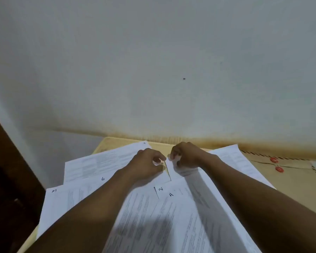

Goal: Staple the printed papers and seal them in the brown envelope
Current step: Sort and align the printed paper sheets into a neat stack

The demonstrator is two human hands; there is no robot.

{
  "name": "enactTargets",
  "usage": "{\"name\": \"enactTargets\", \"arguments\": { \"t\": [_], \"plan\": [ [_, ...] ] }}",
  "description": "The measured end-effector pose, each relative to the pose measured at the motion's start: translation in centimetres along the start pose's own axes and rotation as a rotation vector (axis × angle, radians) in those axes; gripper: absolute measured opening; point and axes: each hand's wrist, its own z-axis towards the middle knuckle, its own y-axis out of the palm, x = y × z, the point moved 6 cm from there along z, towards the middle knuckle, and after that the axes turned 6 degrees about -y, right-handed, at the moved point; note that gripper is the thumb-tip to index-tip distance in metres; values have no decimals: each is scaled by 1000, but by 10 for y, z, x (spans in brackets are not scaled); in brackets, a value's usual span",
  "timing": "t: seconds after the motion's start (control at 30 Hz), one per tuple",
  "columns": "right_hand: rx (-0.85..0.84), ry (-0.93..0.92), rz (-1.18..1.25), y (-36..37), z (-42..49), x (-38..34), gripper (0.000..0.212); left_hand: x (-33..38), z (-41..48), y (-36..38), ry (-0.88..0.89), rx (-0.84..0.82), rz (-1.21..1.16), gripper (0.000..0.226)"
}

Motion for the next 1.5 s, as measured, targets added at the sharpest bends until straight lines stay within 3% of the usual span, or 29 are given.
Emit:
{"name": "enactTargets", "arguments": {
  "t": [0.4, 0.8, 1.1, 1.2, 1.3, 1.5],
  "plan": [
    [35, -64, -8, -2, 21, 5, 29, 5, 10, 10, 7, -29, -12, 21],
    [472, -96, -45, -90, -3, -9, 24, 23, 9, -1, -22, -14, -118, 18],
    [747, -126, 31, -160, -51, -28, 20, 73, -4, -55, 78, 266, -149, 22],
    [831, -141, -107, -176, -73, -41, 14, 101, -18, -83, 141, 333, -188, 24],
    [955, -226, -318, -195, -97, -66, 26, 139, -34, -110, 242, 380, -183, 20],
    [961, -358, -387, -235, -122, -117, 16, 205, -71, -162, 401, 487, -145, 25]
  ]
}}
